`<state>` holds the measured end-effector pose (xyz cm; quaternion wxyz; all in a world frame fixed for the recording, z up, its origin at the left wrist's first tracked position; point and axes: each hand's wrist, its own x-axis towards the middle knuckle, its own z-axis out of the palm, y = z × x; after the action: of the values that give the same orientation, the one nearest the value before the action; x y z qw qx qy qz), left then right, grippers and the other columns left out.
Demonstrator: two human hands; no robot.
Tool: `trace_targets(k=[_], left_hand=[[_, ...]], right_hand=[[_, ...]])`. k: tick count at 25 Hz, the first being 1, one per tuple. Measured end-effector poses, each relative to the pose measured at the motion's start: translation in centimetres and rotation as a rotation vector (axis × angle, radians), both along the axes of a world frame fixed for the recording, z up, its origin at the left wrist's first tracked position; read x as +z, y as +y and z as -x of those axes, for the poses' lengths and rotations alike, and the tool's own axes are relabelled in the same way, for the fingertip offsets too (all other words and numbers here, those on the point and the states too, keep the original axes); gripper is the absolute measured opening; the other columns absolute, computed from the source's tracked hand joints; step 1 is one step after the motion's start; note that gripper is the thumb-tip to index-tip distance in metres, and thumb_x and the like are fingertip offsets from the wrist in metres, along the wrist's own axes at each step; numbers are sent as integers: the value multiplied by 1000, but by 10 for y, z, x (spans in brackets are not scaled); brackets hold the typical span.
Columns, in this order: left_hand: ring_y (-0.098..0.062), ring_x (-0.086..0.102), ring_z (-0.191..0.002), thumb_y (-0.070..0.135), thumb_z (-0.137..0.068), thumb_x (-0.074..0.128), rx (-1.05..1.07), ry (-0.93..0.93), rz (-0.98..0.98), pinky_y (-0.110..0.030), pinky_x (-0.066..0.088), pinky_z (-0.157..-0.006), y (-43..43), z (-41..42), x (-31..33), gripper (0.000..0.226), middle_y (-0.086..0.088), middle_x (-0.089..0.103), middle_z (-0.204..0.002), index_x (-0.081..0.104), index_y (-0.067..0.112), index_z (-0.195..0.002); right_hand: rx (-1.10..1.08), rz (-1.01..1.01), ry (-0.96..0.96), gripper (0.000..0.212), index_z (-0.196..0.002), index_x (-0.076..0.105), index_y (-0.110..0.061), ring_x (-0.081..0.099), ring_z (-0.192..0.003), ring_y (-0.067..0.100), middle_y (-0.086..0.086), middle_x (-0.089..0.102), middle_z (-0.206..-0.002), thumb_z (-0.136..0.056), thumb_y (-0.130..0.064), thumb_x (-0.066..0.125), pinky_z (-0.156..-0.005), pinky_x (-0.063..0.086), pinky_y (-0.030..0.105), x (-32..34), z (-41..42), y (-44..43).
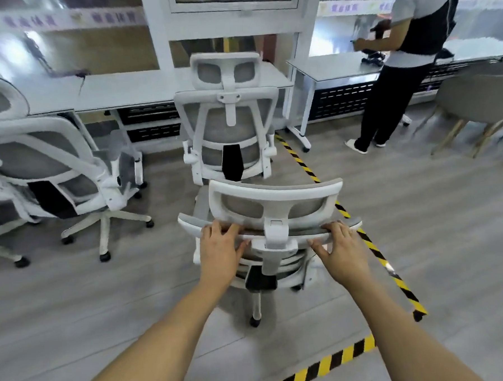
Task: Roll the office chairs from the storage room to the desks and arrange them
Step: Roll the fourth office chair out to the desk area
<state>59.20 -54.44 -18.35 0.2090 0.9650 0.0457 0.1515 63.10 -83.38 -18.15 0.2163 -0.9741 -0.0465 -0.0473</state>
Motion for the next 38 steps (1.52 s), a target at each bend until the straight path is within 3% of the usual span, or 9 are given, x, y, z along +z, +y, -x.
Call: trace_targets(k=[2, 5, 8, 11, 14, 18, 24, 30, 38], left_hand=[[-33, 48, -100, 37, -84, 71, 28, 56, -8, -47, 48, -90, -29, -26, 9, 28, -9, 55, -107, 65, 23, -108], [-32, 46, -116, 29, -88, 66, -3, 172, 43, -45, 44, -99, -53, -38, 19, 38, -8, 49, -124, 58, 25, -124], [-30, 25, -142, 26, -88, 60, -47, 280, -4, -47, 34, -113, -85, -38, 18, 66, -7, 32, -153, 33, 26, -149], [-30, 8, -151, 29, -92, 54, -14, 410, -54, -48, 25, -118, -104, -33, 20, 76, 1, 10, -165, 12, 30, -155], [-29, 22, -145, 30, -93, 52, 22, 373, -83, -47, 32, -112, -119, -27, 38, 63, 0, 24, -161, 28, 27, -151], [-25, 43, -124, 31, -93, 52, 85, 226, -90, -42, 40, -95, -128, 2, 62, 42, 3, 52, -135, 49, 27, -134], [-22, 51, -99, 32, -90, 54, 356, 63, -119, -36, 44, -81, -88, 89, 83, 28, 4, 56, -113, 58, 25, -116], [-24, 54, -109, 33, -90, 56, 735, 44, -113, -39, 42, -86, -10, 220, 101, 30, 3, 57, -123, 59, 26, -119], [-22, 43, -129, 40, -94, 53, 1188, 73, -68, -42, 36, -102, 78, 441, 111, 38, 6, 47, -142, 54, 30, -130]], right_hand=[[44, -52, 53, 55, -128, 53, -22, 38, -137, 23, -2, 53, -135, -92, -64, 51, -112, 38, 46, 0, -33, -29], [94, -84, 92, 53, -133, 49, -21, 32, -141, 24, 1, 47, -142, -95, -58, 51, -115, 34, 47, 2, -61, -52], [168, -69, 105, 51, -138, 46, -20, 26, -146, 24, 3, 42, -149, -97, -50, 51, -119, 29, 47, 6, -84, -83], [198, -90, 121, 49, -140, 46, -18, 28, -147, 24, 3, 42, -152, -98, -40, 52, -118, 32, 45, 11, -88, -98], [204, -184, 35, 33, -126, 57, -21, 49, -124, 19, -2, 58, -128, -95, -31, 56, -101, 46, 38, 29, -78, -92], [344, -203, -102, 26, -121, 59, -23, 52, -113, 19, -3, 62, -118, -95, -29, 56, -97, 44, 38, 50, -54, -58], [694, -210, -146, 26, -118, 62, -20, 58, -105, 23, -1, 65, -114, -93, -27, 58, -93, 46, 40, 64, -18, 47], [1069, -258, -132, 32, -125, 60, -24, 55, -113, 18, -6, 60, -124, -94, -31, 57, -97, 40, 34, 80, 74, 184], [1473, -260, -128, 40, -133, 56, -25, 53, -120, 18, -5, 56, -132, -93, -32, 58, -104, 37, 34, 94, 273, 347]])
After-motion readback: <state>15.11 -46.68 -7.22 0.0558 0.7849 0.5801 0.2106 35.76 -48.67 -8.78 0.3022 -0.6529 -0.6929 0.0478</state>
